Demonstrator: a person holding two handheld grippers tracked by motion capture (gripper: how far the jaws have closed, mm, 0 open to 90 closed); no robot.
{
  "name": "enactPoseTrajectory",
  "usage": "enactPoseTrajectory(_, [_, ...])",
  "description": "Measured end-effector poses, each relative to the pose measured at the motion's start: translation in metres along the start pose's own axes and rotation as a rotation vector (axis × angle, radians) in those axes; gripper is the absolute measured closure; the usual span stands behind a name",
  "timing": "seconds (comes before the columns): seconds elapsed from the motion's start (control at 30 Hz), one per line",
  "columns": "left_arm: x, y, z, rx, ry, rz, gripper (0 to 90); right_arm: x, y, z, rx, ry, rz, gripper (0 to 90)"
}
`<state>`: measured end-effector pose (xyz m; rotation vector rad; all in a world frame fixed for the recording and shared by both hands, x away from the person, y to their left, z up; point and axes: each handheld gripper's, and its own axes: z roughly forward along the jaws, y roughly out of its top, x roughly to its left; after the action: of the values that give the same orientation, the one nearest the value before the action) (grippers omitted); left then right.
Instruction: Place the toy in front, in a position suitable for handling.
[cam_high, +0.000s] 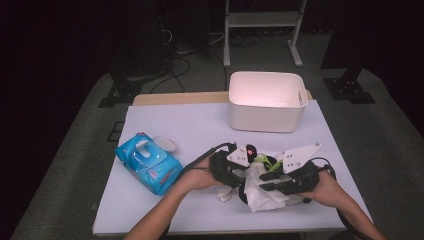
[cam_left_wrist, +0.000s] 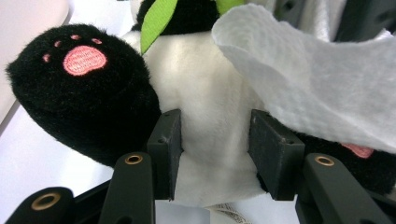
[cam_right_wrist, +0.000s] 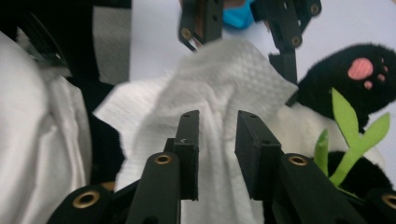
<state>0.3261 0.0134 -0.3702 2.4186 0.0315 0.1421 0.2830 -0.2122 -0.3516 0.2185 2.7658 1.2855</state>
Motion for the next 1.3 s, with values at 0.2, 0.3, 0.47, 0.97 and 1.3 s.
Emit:
enactPoseTrajectory(0.2, [-0.001,0.002,0.001,0.008,0.005,0.004,53.7,0.003,0.007,0.008,-0.017,0.076,0.001,62.7])
enactPoseTrajectory(0.3, [-0.001,0.002,0.001,0.011,0.006,0.01,53.8,0.005,0.011,0.022,0.013,0.093,-0.006,68.4])
enactPoseTrajectory(0.47, [-0.002,0.0,0.0,0.0,0.004,0.0,53.8,0.001,0.007,0.023,0.017,0.098,-0.016,82.9])
enactPoseTrajectory(0.97, [-0.003,0.0,0.001,-0.002,0.011,0.008,53.6,-0.003,0.002,0.012,0.053,0.002,-0.024,85.7])
enactPoseTrajectory(1.3, [-0.006,0.002,0.001,0.009,0.017,0.018,53.6,-0.012,0.005,0.009,0.075,-0.055,-0.028,85.7])
